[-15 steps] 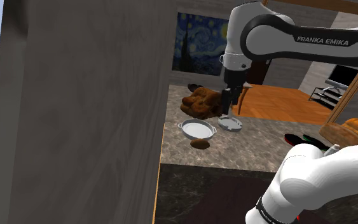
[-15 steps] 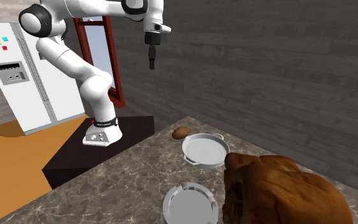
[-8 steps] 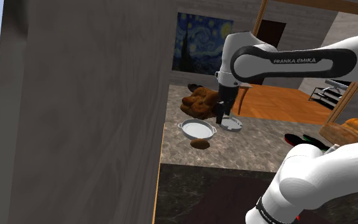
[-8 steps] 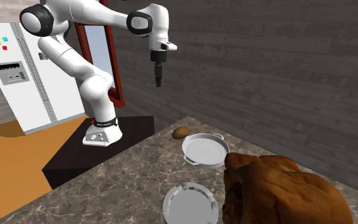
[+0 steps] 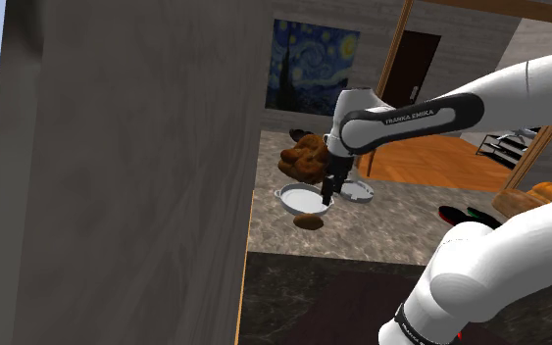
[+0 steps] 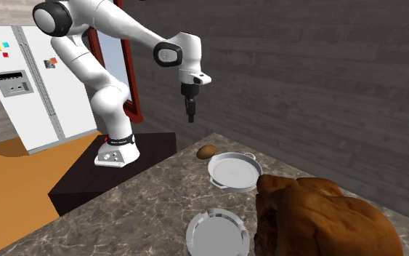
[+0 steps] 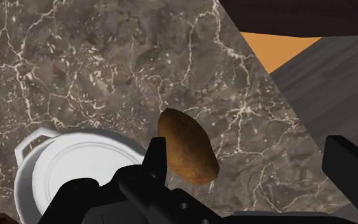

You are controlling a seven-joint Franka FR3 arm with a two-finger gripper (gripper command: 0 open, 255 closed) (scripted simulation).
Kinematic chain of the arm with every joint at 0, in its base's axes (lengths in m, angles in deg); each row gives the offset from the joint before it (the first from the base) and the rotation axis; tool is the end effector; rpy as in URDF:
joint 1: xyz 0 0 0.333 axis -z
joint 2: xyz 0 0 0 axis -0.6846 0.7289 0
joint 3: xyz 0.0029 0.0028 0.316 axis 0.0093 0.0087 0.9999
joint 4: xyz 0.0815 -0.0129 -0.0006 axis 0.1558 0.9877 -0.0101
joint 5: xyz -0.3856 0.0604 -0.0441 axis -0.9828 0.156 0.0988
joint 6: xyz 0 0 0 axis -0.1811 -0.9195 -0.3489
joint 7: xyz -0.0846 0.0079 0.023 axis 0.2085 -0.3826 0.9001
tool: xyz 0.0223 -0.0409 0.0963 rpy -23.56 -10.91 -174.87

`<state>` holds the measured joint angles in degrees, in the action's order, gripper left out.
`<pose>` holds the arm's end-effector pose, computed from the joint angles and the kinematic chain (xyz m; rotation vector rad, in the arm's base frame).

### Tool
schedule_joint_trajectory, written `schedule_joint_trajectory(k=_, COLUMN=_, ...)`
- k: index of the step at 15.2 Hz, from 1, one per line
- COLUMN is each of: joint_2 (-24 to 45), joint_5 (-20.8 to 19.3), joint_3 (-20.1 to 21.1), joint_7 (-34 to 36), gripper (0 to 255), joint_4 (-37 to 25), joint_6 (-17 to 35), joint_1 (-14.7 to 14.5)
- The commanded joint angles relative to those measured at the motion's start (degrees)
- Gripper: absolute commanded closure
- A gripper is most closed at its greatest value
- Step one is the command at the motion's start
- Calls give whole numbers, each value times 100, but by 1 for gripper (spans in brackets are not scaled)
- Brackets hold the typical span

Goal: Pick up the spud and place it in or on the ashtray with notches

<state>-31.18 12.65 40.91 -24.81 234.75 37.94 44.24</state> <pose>0.3620 -0.0854 0.4164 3.1127 0.1949 -0.0625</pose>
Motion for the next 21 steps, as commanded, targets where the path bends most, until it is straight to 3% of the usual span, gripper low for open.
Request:
schedule_joint_trajectory(k=1, joint_2=374, joint_5=34, joint_3=-197, joint_7=-216, gripper=0, joint_4=72, joint_6=508, joint_1=-5)
schedule_joint_trajectory(k=6, joint_2=1480, joint_5=384, joint_3=-666, joint_7=-875, gripper=0, joint_4=38, joint_6=1647, joint_1=-132)
schedule_joint_trajectory(k=10, joint_2=2424, joint_5=1015, joint_3=-958, joint_7=-1599, gripper=0, joint_4=-153, joint_6=2386, joint_1=-298)
schedule_joint_trajectory(k=17, joint_2=2980, joint_5=1416, joint_3=-951, joint_7=-1886, gripper=0, joint_4=-51, joint_6=3000, joint_1=-369)
schedule_joint_trajectory(k=21, joint_2=3029, joint_5=1457, joint_3=-946, joint_7=-1916, gripper=0, joint_4=-46, joint_6=3049, joint_1=-372)
